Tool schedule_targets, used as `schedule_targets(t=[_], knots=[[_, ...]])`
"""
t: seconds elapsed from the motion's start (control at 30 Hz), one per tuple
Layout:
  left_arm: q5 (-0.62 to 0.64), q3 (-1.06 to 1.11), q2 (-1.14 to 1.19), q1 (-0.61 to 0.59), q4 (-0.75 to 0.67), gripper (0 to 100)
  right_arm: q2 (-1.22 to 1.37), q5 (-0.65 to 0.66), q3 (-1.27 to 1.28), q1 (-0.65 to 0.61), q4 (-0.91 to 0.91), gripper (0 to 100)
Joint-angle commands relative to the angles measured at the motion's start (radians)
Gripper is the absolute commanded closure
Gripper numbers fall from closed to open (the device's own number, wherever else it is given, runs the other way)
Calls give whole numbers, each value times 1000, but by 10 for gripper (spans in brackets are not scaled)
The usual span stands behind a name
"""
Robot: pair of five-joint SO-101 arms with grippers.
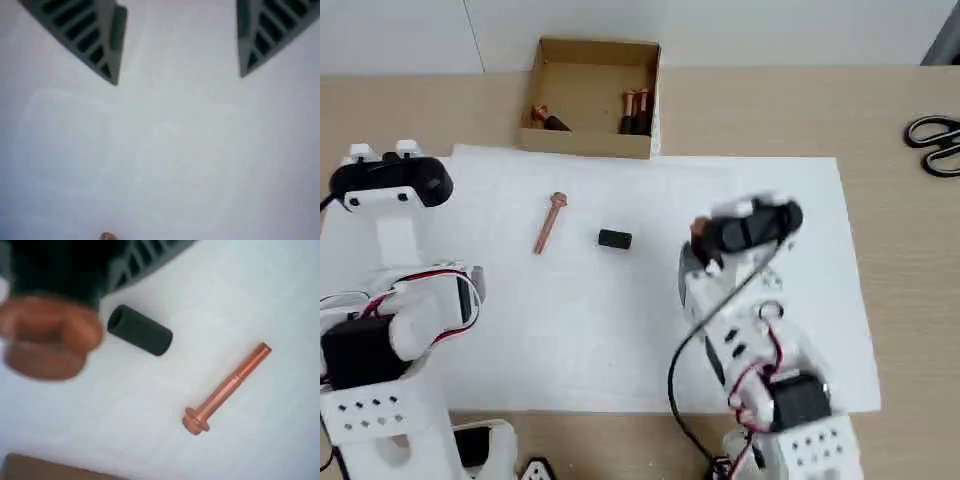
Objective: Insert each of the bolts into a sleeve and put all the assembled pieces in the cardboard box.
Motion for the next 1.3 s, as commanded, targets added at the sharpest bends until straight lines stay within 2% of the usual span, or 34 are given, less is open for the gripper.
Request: schedule_targets(t=[0.0, 0.37, 0.73, 0.87, 1.27], knots=[[-6, -36, -15, -11, 6, 848, 343, -8, -310, 4, -35, 995], [-6, 8, -15, -15, 21, 850, 1164, -14, -907, 7, -547, 995], [-6, 12, -15, -14, 25, 850, 1707, -14, -1198, -7, -1082, 994], [-6, 12, -15, -12, 25, 850, 1831, -14, -1283, -36, -1162, 994], [-6, 13, -15, -11, 25, 850, 2101, -9, -1488, -51, -1162, 980]])
